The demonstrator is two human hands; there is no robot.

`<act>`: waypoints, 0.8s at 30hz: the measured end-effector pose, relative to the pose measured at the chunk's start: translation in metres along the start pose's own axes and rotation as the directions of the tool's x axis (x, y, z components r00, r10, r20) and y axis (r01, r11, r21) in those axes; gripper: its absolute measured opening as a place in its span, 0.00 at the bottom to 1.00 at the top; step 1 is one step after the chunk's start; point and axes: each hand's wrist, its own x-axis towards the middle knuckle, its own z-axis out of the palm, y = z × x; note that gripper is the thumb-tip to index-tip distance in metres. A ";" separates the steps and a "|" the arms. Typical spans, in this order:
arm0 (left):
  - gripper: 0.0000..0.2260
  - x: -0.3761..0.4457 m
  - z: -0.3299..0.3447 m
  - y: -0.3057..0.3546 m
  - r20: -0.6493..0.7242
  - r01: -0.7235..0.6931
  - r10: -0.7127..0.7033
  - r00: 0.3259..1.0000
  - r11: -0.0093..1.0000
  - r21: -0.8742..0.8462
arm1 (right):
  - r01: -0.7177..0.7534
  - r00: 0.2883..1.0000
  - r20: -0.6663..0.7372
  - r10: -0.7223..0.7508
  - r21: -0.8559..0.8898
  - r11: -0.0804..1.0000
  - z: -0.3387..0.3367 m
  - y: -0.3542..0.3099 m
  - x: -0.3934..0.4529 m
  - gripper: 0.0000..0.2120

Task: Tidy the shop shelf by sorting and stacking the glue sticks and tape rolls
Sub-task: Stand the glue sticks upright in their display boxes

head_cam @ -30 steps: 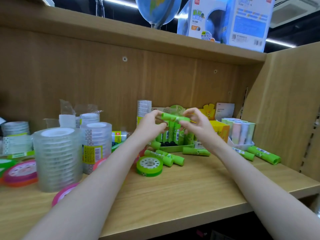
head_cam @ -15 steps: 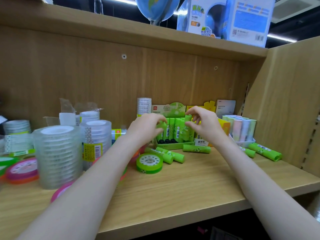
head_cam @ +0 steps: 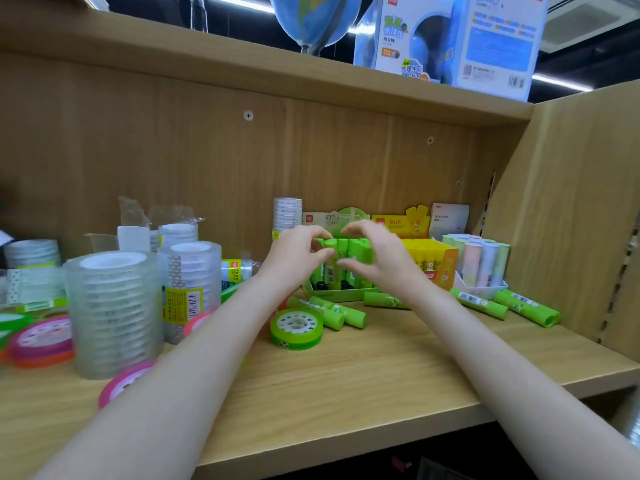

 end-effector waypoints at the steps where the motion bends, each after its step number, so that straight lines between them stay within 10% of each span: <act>1: 0.12 0.000 0.000 0.000 -0.008 0.008 -0.008 1.000 1.000 -0.013 | -0.007 0.999 0.053 0.003 0.072 0.997 0.003 -0.007 0.001 0.22; 10: 0.12 -0.003 0.000 -0.008 0.132 0.058 -0.123 0.984 0.908 0.414 | -0.023 0.994 -0.105 0.013 -0.096 0.995 0.005 -0.002 0.010 0.14; 24: 0.16 -0.005 0.000 -0.010 0.218 0.069 -0.177 0.960 0.900 0.430 | -0.111 0.985 0.058 0.163 -0.508 0.854 0.019 0.014 0.029 0.14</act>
